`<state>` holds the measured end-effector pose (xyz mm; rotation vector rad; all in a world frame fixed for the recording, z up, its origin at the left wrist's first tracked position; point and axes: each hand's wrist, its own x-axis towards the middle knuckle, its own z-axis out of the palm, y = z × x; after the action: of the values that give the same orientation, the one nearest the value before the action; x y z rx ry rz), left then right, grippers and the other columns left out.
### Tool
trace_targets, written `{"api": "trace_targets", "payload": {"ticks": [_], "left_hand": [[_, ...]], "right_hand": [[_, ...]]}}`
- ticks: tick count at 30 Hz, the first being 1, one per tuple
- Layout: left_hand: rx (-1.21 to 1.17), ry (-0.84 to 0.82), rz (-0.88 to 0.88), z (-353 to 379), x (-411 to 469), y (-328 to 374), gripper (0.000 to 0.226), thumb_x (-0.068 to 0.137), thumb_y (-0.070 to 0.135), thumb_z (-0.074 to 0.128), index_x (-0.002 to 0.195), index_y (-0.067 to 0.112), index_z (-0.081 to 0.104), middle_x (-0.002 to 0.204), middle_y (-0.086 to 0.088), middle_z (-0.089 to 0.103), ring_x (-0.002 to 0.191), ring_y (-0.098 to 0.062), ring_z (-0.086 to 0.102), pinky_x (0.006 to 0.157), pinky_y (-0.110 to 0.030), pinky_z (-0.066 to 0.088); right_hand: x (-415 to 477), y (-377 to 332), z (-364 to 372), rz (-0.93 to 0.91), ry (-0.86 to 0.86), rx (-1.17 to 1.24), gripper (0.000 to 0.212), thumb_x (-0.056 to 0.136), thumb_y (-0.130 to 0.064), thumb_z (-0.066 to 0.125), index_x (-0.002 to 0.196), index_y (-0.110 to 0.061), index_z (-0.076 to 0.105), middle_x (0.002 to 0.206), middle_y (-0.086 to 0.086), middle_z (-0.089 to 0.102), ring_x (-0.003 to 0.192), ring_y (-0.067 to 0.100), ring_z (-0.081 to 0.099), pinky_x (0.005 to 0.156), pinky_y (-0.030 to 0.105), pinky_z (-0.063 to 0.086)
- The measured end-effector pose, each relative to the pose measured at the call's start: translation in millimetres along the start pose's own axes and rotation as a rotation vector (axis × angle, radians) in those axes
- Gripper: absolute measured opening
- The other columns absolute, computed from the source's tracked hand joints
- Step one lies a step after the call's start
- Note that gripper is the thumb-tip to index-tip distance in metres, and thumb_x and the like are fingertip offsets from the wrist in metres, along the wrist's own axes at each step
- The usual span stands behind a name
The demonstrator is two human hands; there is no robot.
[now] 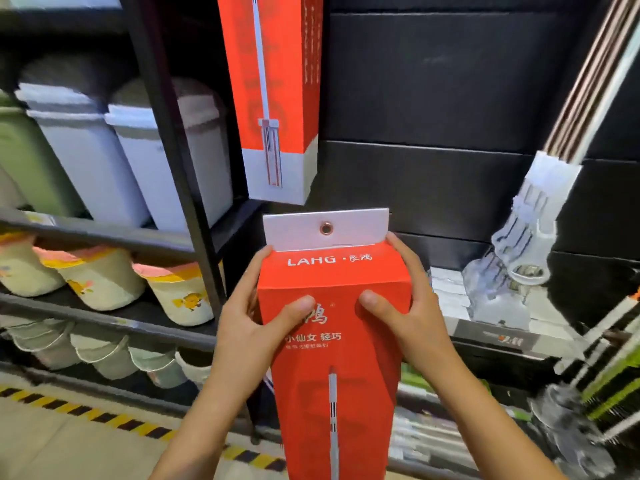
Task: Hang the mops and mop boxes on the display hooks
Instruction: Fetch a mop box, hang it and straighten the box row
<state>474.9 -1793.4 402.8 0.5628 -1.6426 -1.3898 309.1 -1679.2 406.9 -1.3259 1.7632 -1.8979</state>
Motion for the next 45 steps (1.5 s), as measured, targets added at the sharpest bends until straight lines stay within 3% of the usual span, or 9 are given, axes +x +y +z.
{"api": "trace_targets", "payload": {"ticks": [7,15,19,23,28,36,40,43,45], "left_hand": [[0.002,-0.058,0.202,-29,139,45,0.06,0.062,0.052,0.072,0.118,0.059,0.052,0.111,0.026,0.068,0.099,0.004,0.066,0.072,-0.009,0.052],[-0.01,0.038,0.395,-30,256,115,0.074,0.062,0.038,0.086,0.128,0.039,0.053,0.1,0.029,0.07,0.091,0.007,0.068,0.065,-0.005,0.049],[-0.03,0.141,0.486,-27,297,140,0.092,0.045,0.044,0.085,0.131,0.043,0.053,0.101,0.015,0.074,0.091,-0.004,0.071,0.066,-0.015,0.055],[-0.046,0.173,0.539,-26,330,164,0.101,0.038,0.047,0.084,0.134,0.045,0.049,0.104,0.01,0.074,0.093,-0.009,0.072,0.079,-0.031,0.058],[-0.03,0.208,0.621,-32,355,201,0.105,0.037,0.051,0.084,0.136,0.043,0.048,0.107,0.007,0.073,0.093,-0.009,0.072,0.073,-0.029,0.058],[-0.045,0.231,0.721,-54,390,264,0.1,0.053,0.039,0.084,0.143,0.032,0.042,0.089,0.012,0.076,0.08,-0.012,0.074,0.058,-0.021,0.056],[-0.048,0.215,0.743,-65,407,290,0.101,0.056,0.039,0.081,0.147,0.031,0.037,0.088,0.015,0.076,0.08,-0.011,0.074,0.06,-0.022,0.056],[-0.046,0.195,0.75,-71,418,305,0.103,0.055,0.04,0.083,0.146,0.032,0.037,0.089,0.012,0.076,0.08,-0.014,0.075,0.063,-0.026,0.057],[-0.044,0.179,0.748,-74,424,316,0.097,0.057,0.038,0.08,0.145,0.032,0.039,0.087,0.013,0.076,0.079,-0.013,0.074,0.061,-0.024,0.056]], "right_hand": [[138,-29,43,-0.205,0.061,0.005,0.07,0.062,-0.054,0.071,0.127,-0.046,0.045,0.11,-0.043,0.059,0.103,-0.012,0.061,0.078,0.003,0.046],[265,-83,50,-0.374,0.056,0.106,0.061,0.061,-0.055,0.071,0.116,-0.036,0.054,0.099,-0.033,0.067,0.091,-0.008,0.066,0.069,0.007,0.05],[313,-103,46,-0.436,0.034,0.166,0.061,0.059,-0.056,0.072,0.113,-0.031,0.059,0.098,-0.025,0.07,0.089,-0.004,0.068,0.069,0.009,0.051],[351,-125,43,-0.49,-0.01,0.188,0.065,0.06,-0.053,0.078,0.116,-0.029,0.058,0.095,-0.027,0.07,0.087,-0.003,0.07,0.066,0.012,0.053],[390,-160,44,-0.583,-0.085,0.206,0.058,0.066,-0.043,0.072,0.118,-0.043,0.046,0.094,-0.041,0.064,0.088,-0.013,0.066,0.065,0.005,0.05],[442,-218,72,-0.714,-0.03,0.171,0.081,0.057,-0.07,0.077,0.127,-0.042,0.05,0.118,-0.019,0.066,0.111,0.007,0.065,0.097,0.041,0.053],[460,-242,82,-0.751,-0.01,0.181,0.061,0.063,-0.061,0.08,0.115,-0.041,0.057,0.106,-0.021,0.069,0.1,0.005,0.068,0.094,0.042,0.055],[469,-257,87,-0.73,0.014,0.151,0.09,0.057,-0.07,0.073,0.137,-0.037,0.048,0.125,-0.015,0.065,0.118,0.011,0.06,0.104,0.042,0.048],[475,-270,85,-0.735,-0.04,0.141,0.077,0.065,-0.063,0.073,0.133,-0.033,0.054,0.122,-0.009,0.068,0.115,0.013,0.064,0.103,0.044,0.05]]}}
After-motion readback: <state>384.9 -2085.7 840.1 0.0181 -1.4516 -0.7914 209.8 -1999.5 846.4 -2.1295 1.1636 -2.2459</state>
